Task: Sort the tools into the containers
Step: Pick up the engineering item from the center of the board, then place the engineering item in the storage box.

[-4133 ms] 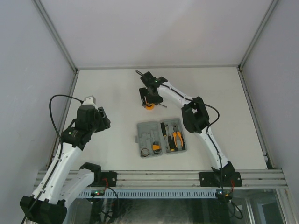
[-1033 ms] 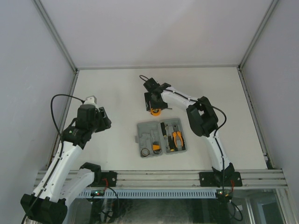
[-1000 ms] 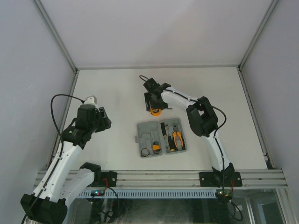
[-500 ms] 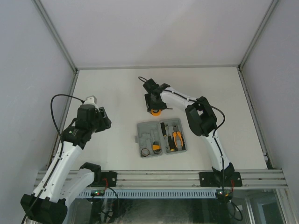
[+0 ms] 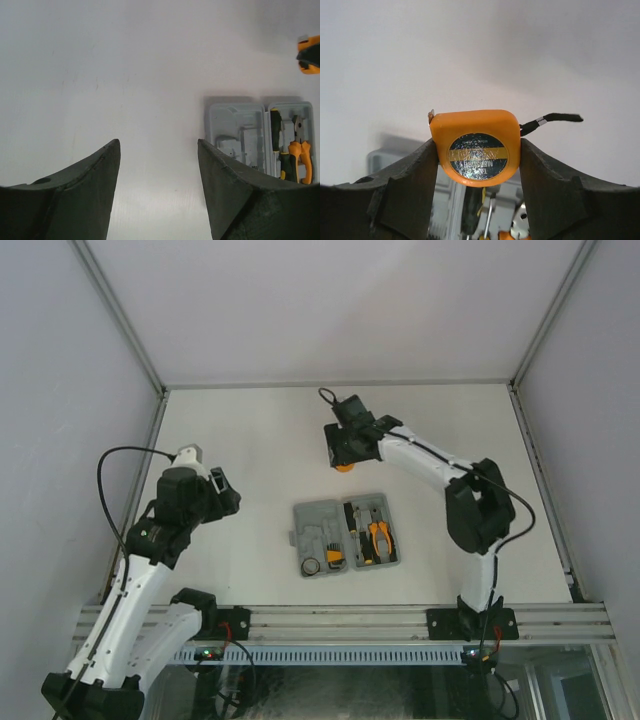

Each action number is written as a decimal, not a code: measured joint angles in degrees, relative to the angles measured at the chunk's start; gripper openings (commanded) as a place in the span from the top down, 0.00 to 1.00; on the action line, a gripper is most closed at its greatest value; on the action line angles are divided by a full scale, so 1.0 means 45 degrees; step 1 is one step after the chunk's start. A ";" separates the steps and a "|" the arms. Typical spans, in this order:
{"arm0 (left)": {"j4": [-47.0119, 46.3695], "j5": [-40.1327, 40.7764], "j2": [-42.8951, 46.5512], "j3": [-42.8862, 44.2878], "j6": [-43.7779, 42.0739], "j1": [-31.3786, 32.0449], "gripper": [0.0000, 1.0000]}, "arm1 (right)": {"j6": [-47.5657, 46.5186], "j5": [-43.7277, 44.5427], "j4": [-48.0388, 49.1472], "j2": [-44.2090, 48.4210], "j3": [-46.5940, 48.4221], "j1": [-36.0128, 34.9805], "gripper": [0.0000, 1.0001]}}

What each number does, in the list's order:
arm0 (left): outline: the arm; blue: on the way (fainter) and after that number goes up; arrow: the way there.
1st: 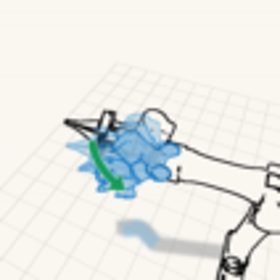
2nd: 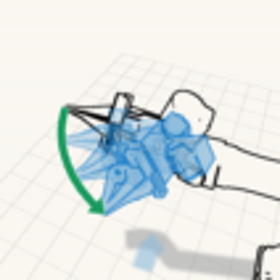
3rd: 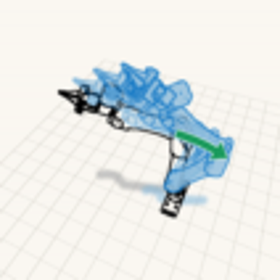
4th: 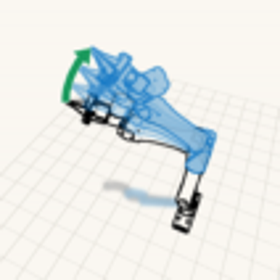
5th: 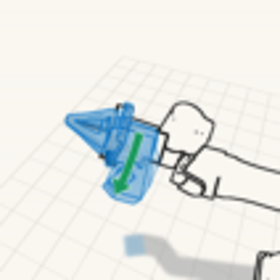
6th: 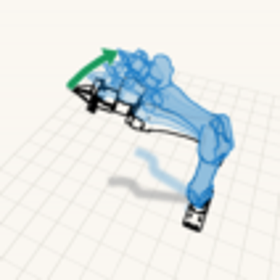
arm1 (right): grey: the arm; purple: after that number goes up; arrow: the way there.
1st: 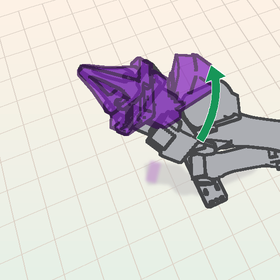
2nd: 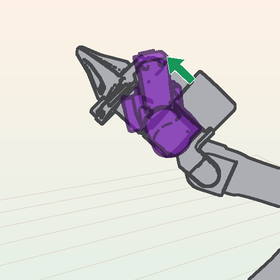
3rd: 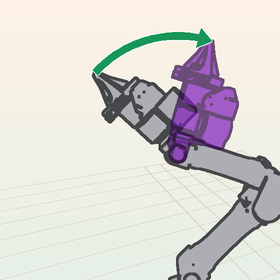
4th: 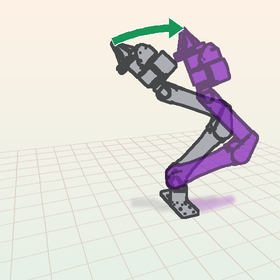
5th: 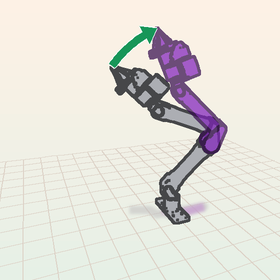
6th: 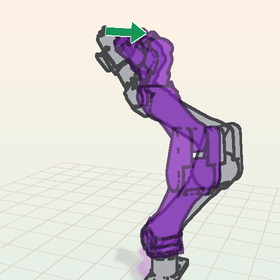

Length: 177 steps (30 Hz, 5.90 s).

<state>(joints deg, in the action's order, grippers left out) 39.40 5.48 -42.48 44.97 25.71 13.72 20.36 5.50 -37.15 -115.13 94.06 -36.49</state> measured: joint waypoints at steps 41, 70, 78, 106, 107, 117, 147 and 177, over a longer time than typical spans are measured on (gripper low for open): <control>-0.5498 -0.4080 -0.2968 0.1681 0.0821 0.6674 0.27 | -0.9666 -0.2021 0.8306 1.5339 -1.3474 -0.4711 0.83; -0.5770 -0.4867 -0.4915 0.1991 0.0374 0.7849 0.77 | -1.0637 -0.2356 0.8344 1.4285 -1.2930 -0.5309 0.79; -0.5639 -0.4915 -0.5061 0.2157 0.0486 0.7849 1.00 | -1.0797 -0.2021 0.8087 1.4120 -1.2711 -0.5372 0.54; -0.6290 -0.1768 -0.2890 0.1336 0.1025 0.7495 1.00 | -0.1783 0.2599 0.7771 1.4921 -1.1079 -0.5527 0.12; -0.6305 -0.1671 -0.2817 0.1331 0.1088 0.7495 1.00 | -0.1122 0.2817 0.7713 1.4809 -1.0778 -0.5523 0.12; -0.6649 -0.1200 -0.2438 0.1297 0.1613 0.7495 1.00 | 0.2890 0.3764 0.7252 1.2760 -0.9685 -0.5736 0.15; -0.7043 -0.1496 -0.2317 0.1137 0.1977 0.7300 0.89 | 0.3279 0.3186 0.8121 1.1264 -0.9685 -0.5926 0.63; -0.5149 0.0393 0.0777 0.1039 0.1365 0.7242 0.27 | -0.9010 0.0835 0.4745 1.4319 -1.0491 -0.5950 1.00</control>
<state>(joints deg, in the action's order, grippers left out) 16.23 7.25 -38.98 49.65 31.86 46.30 -20.18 9.26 -15.79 -50.70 46.85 -63.26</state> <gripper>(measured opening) 0.722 0.555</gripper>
